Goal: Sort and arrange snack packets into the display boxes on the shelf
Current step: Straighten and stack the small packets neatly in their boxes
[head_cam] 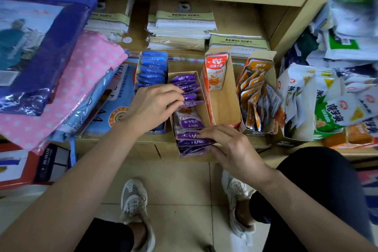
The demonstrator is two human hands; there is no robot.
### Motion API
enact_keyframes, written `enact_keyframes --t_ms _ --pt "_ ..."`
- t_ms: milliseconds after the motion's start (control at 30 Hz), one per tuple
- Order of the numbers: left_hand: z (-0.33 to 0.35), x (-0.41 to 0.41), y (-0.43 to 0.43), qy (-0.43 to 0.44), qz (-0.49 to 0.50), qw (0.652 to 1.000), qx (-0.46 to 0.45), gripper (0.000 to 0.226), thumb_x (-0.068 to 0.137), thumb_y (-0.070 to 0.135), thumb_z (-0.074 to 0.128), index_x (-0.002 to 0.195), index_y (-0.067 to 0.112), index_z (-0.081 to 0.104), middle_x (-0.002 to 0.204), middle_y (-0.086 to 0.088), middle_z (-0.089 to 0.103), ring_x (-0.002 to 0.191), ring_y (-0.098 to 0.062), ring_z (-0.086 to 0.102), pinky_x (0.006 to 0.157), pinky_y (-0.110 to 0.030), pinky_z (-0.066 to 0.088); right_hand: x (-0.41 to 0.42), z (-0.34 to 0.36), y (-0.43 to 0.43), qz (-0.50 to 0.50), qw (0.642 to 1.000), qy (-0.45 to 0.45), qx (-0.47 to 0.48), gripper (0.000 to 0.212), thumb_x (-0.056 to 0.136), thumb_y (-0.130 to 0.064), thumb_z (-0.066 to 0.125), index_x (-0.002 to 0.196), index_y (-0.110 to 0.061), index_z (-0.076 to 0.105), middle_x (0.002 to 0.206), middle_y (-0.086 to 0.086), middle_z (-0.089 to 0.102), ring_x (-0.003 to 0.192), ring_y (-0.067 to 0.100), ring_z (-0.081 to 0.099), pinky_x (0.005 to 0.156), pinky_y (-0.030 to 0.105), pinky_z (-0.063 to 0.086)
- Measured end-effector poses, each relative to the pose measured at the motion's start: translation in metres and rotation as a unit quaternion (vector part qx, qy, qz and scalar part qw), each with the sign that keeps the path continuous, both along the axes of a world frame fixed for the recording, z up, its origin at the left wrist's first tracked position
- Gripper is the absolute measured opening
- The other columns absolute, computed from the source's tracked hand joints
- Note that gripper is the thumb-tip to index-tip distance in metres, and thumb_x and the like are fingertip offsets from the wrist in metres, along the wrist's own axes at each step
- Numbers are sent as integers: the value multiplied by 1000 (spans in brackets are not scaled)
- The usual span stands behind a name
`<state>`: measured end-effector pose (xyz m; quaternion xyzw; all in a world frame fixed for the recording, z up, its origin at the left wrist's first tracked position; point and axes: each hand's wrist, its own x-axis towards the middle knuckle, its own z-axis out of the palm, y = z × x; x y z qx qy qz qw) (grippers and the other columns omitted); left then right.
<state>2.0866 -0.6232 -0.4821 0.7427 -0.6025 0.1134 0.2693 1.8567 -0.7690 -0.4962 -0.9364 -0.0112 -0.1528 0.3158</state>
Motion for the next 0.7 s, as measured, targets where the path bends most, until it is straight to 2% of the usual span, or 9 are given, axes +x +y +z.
enact_keyframes --t_ms 67,167,267,333,367,433,467,533,700 --pt "4 2 0 48 4 999 -22 9 92 17 73 98 12 78 101 0 76 88 -12 71 67 -38 60 1 -2 -1 -1 1000 -12 -14 30 96 -18 57 124 -9 66 124 2 66 119 14 59 99 28 50" --pt "13 -1 0 87 0 996 -30 5 94 12 71 98 12 72 94 4 73 78 -5 63 60 -36 55 -2 -7 -3 -8 999 -34 -41 31 101 -22 52 123 -8 66 126 3 66 120 15 58 100 30 50" --pt "14 -3 2 43 -20 999 12 15 92 8 66 94 19 75 111 7 70 80 0 57 54 -25 44 -6 -13 -1 -21 997 -52 -48 36 105 -29 45 122 -8 67 128 4 66 122 16 59 99 34 52" --pt "13 -4 3 39 -39 996 64 20 91 18 67 100 30 79 123 10 67 90 -4 63 55 -24 45 -8 -16 1 -25 997 -56 -43 39 106 -34 42 122 -9 67 128 4 66 123 15 59 98 36 54" --pt "13 -5 3 45 -43 994 94 21 89 31 69 108 34 78 127 11 65 98 -5 63 57 -25 47 -8 -17 1 -25 997 -56 -40 39 106 -35 43 123 -9 67 129 4 66 124 15 58 98 36 54" --pt "13 -7 3 45 -39 987 147 44 80 56 72 120 39 72 133 14 59 111 -4 56 65 -24 45 -8 -17 0 -22 998 -53 -35 34 104 -32 47 124 -11 65 130 3 66 125 14 58 98 36 53" --pt "14 -7 2 40 -33 985 164 53 75 62 73 123 40 70 134 15 56 114 -3 53 66 -24 42 -8 -17 0 -19 998 -51 -34 33 103 -30 48 125 -12 64 130 3 65 125 14 58 99 35 53" --pt "17 -8 -1 18 -19 983 181 57 70 63 79 122 42 69 135 14 54 114 -5 51 64 -26 37 -8 -15 -1 -14 999 -43 -29 33 102 -29 48 125 -12 64 130 3 65 125 15 57 99 35 53" --pt "16 -12 -6 -34 -16 980 197 42 72 52 83 113 42 74 132 11 56 108 -10 52 55 -23 22 -5 -10 -4 -13 1000 -22 3 32 101 -28 50 124 -12 67 128 0 66 123 10 58 98 34 53"
